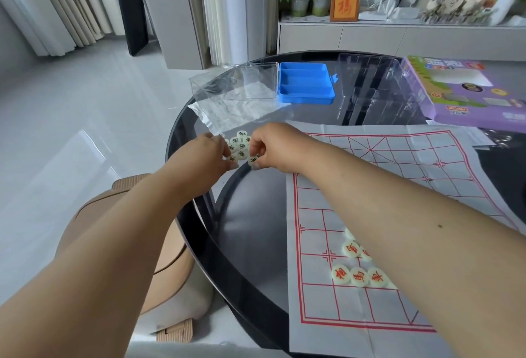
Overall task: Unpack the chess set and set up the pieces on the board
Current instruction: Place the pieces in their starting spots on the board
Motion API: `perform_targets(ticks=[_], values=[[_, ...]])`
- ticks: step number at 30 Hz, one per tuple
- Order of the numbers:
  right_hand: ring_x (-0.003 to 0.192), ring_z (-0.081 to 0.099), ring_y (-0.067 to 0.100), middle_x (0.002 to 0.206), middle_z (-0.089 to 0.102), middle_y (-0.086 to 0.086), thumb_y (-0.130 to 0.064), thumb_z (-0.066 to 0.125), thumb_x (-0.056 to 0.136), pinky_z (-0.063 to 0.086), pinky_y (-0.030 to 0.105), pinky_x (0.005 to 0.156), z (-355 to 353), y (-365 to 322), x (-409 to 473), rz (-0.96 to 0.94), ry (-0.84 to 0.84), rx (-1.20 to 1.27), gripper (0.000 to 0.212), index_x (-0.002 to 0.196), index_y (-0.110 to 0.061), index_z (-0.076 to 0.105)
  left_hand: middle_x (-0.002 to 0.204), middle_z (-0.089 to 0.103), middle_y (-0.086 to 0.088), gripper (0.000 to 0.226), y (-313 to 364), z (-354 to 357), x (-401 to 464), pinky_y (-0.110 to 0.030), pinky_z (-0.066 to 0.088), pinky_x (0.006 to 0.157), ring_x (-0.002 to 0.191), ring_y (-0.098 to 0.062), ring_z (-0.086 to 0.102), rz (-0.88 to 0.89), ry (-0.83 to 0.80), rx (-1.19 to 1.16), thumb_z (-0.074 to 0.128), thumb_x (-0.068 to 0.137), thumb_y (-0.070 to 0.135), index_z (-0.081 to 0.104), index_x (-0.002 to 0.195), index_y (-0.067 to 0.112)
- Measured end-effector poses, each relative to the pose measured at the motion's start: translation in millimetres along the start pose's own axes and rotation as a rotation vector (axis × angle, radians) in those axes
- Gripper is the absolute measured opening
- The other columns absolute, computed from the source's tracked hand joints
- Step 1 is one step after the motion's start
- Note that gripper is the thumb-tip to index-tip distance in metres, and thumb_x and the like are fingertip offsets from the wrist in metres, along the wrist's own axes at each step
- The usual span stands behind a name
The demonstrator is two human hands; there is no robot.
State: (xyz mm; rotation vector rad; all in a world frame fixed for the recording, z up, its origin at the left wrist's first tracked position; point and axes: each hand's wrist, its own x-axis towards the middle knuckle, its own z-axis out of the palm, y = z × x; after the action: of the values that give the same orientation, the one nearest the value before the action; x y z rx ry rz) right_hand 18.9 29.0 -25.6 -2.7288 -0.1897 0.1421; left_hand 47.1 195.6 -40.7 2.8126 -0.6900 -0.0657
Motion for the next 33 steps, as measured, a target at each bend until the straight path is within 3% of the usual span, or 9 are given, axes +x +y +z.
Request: perform_targets(ticks=[3, 7, 9, 13, 17, 20, 25, 29, 33], values=[[0.081, 0.052, 0.016, 0.096, 0.059, 0.002, -0.022, 0.070, 0.084, 0.038, 0.022, 0.060, -1.2, -3.6, -1.0, -0.004, -0.022, -0.030, 0.025, 0.106, -0.011, 0.064, 0.110, 0.053, -0.007, 0.033, 2.2, -2.6, -2.9, -0.032, 0.043, 0.078, 0.091, -0.023, 0.054, -0.009, 0.009, 0.008, 0.060, 0.089, 0.038, 0.058, 0.110, 0.013], [0.097, 0.060, 0.025, 0.111, 0.063, 0.011, -0.018, 0.064, 0.088, 0.047, 0.030, 0.077, -4.8, -7.3, -5.6, -0.006, -0.025, -0.104, 0.028, 0.113, -0.005, 0.063, 0.110, 0.053, -0.005, 0.032, 13.9, -12.2, -4.1, -0.033, 0.043, 0.077, 0.095, -0.024, 0.056, -0.007, 0.081, -0.019, 0.058, 0.090, 0.039, 0.059, 0.110, 0.014], [0.099, 0.061, 0.028, 0.109, 0.063, 0.013, -0.017, 0.062, 0.089, 0.049, 0.035, 0.085, -17.1, -5.3, -12.7, -0.008, 0.020, -0.106, 0.026, 0.111, -0.004, 0.063, 0.109, 0.054, -0.006, 0.031, 25.7, -18.3, -2.6, -0.033, 0.043, 0.077, 0.095, -0.025, 0.056, 0.011, 0.126, -0.047, 0.058, 0.090, 0.038, 0.059, 0.110, 0.014], [0.091, 0.062, 0.027, 0.098, 0.066, 0.012, -0.019, 0.063, 0.088, 0.052, 0.039, 0.084, -49.1, 26.3, -37.2, 0.069, 0.124, -0.062, 0.019, 0.101, -0.005, 0.066, 0.107, 0.052, -0.006, 0.033, 65.2, -19.3, 2.8, -0.034, 0.046, 0.077, 0.091, -0.025, 0.057, 0.090, 0.140, -0.097, 0.057, 0.091, 0.038, 0.058, 0.110, 0.012], [0.088, 0.062, 0.024, 0.100, 0.067, 0.010, -0.019, 0.062, 0.089, 0.053, 0.034, 0.081, -59.3, 77.7, -67.9, 0.254, 0.097, -0.070, 0.018, 0.102, -0.007, 0.067, 0.114, 0.051, -0.006, 0.037, 112.6, 5.2, 13.1, -0.035, 0.050, 0.079, 0.091, -0.021, 0.057, 0.222, 0.065, -0.055, 0.054, 0.092, 0.040, 0.056, 0.114, 0.010], [0.083, 0.061, 0.016, 0.094, 0.066, -0.001, -0.022, 0.063, 0.088, 0.047, 0.024, 0.071, -53.1, 104.2, -83.7, 0.346, 0.070, -0.060, 0.016, 0.103, -0.017, 0.067, 0.117, 0.050, -0.010, 0.039, 141.4, 24.4, 21.5, -0.037, 0.049, 0.080, 0.099, -0.027, 0.057, 0.262, 0.036, -0.036, 0.053, 0.094, 0.037, 0.053, 0.120, 0.008], [0.092, 0.058, 0.015, 0.106, 0.060, -0.002, -0.018, 0.060, 0.087, 0.048, 0.026, 0.080, -43.4, 114.2, -85.8, 0.347, 0.073, -0.074, 0.020, 0.107, -0.022, 0.063, 0.123, 0.048, -0.010, 0.041, 153.5, 43.0, 24.7, -0.035, 0.047, 0.087, 0.108, -0.026, 0.054, 0.270, -0.016, -0.029, 0.057, 0.092, 0.030, 0.050, 0.127, 0.009], [0.110, 0.048, 0.017, 0.115, 0.049, -0.001, -0.025, 0.060, 0.088, 0.042, 0.031, 0.088, -53.8, 102.5, -81.0, 0.295, 0.125, -0.066, 0.029, 0.117, -0.022, 0.058, 0.127, 0.046, -0.006, 0.051, 127.9, 24.1, 15.9, -0.035, 0.047, 0.089, 0.107, -0.023, 0.054, 0.211, 0.093, -0.115, 0.058, 0.089, 0.041, 0.049, 0.130, 0.013], [0.101, 0.050, 0.014, 0.111, 0.054, -0.003, -0.020, 0.057, 0.090, 0.040, 0.026, 0.082, -49.8, 67.6, -51.1, 0.120, 0.213, -0.035, 0.024, 0.114, -0.020, 0.059, 0.121, 0.051, -0.007, 0.040, 74.7, 4.4, 12.8, -0.036, 0.049, 0.086, 0.100, -0.026, 0.057, -0.002, 0.198, -0.091, 0.060, 0.089, 0.039, 0.057, 0.122, 0.016]])
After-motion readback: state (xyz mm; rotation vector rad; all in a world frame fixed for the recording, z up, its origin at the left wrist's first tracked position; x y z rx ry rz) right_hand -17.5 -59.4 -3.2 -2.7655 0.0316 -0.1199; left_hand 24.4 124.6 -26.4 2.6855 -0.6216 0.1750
